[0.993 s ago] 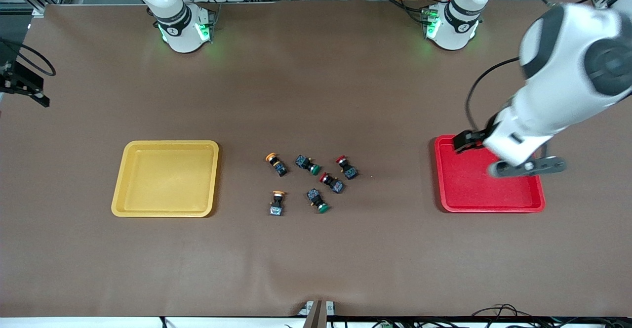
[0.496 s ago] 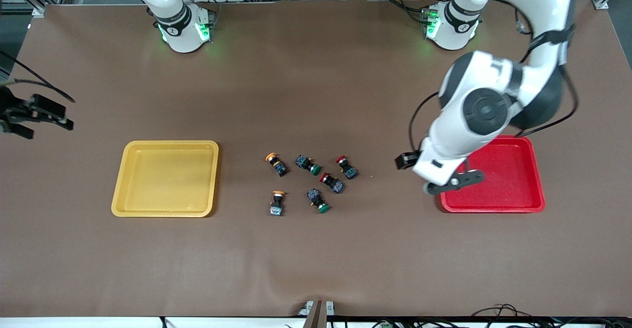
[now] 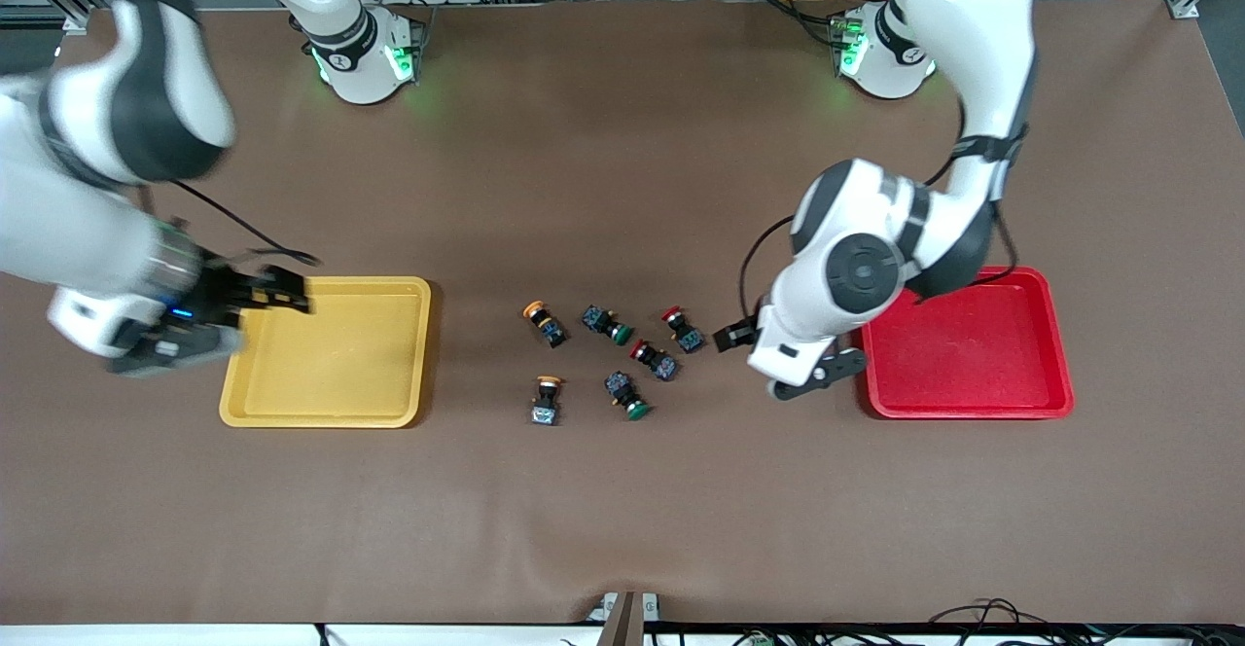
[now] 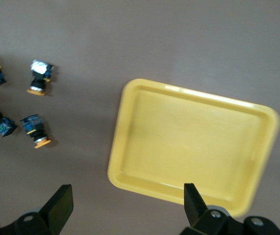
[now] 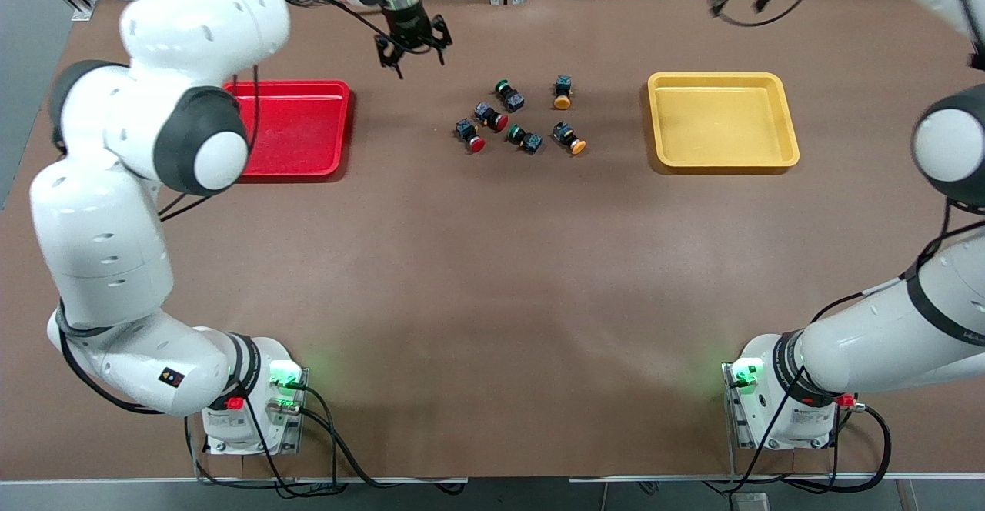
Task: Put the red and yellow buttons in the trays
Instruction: 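Reach the left and right grippers toward the button cluster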
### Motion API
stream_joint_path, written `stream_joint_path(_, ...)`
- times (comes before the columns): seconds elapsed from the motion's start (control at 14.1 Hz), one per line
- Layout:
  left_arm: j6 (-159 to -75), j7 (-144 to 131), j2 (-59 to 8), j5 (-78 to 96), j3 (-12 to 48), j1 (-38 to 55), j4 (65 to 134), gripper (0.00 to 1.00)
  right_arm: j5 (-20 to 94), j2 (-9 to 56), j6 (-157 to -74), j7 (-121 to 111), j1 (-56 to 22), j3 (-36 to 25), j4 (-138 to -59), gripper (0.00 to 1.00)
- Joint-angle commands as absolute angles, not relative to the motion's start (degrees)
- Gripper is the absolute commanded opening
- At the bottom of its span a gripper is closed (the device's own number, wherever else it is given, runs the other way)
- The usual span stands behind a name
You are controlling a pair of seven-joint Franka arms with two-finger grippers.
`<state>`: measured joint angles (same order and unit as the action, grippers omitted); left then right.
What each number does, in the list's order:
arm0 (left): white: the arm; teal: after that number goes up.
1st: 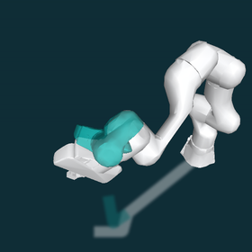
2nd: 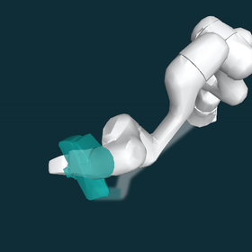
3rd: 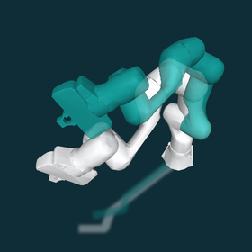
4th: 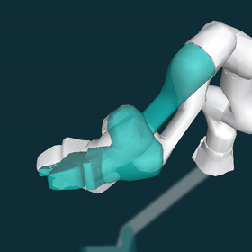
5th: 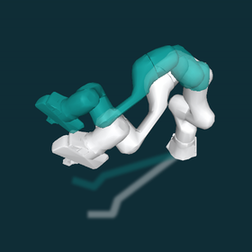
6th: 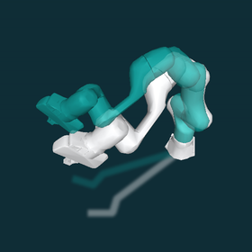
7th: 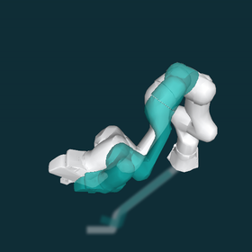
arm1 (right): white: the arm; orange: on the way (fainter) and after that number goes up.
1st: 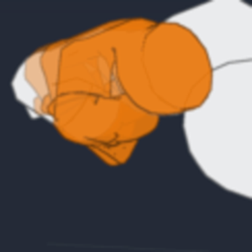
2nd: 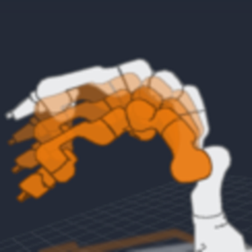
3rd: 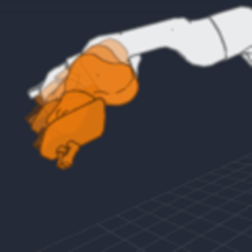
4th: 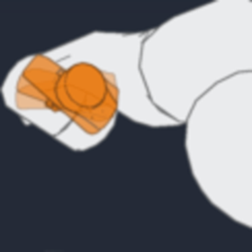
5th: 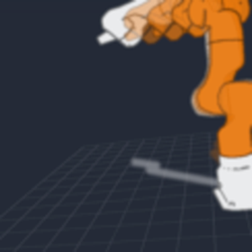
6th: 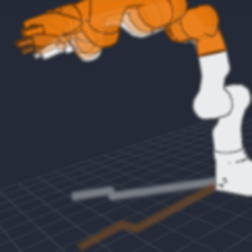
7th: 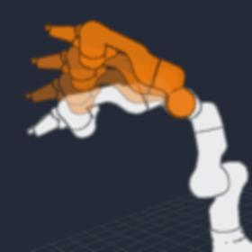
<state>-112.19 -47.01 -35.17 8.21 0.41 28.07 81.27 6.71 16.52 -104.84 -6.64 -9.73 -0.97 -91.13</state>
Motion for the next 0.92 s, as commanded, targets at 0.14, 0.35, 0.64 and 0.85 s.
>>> stream_joint_path(0.14,-119.87,-53.52,-42.44,7.12,-0.7,32.16,80.33,1.0,5.98,25.64,-111.78,-0.18,-19.4,-1.23,-89.82,1.0)
stream_joint_path(0.35,-120.5,-55.72,-44.47,6.59,-0.62,33.22,80.59,1.0,6.06,31.45,-119.33,3.14,-24.86,-1.23,-90.0,1.0)
stream_joint_path(0.64,-120.5,-64.14,-45.96,6.5,-0.62,35.76,81.39,1.0,6.15,37.7,-126.21,3.52,-30.05,-1.23,-90.26,1.0)
stream_joint_path(0.85,-120.5,-66.53,-47.55,6.59,-0.62,36.83,81.39,1.0,6.15,39.46,-126.3,3.25,-32.07,-1.14,-90.79,1.0)
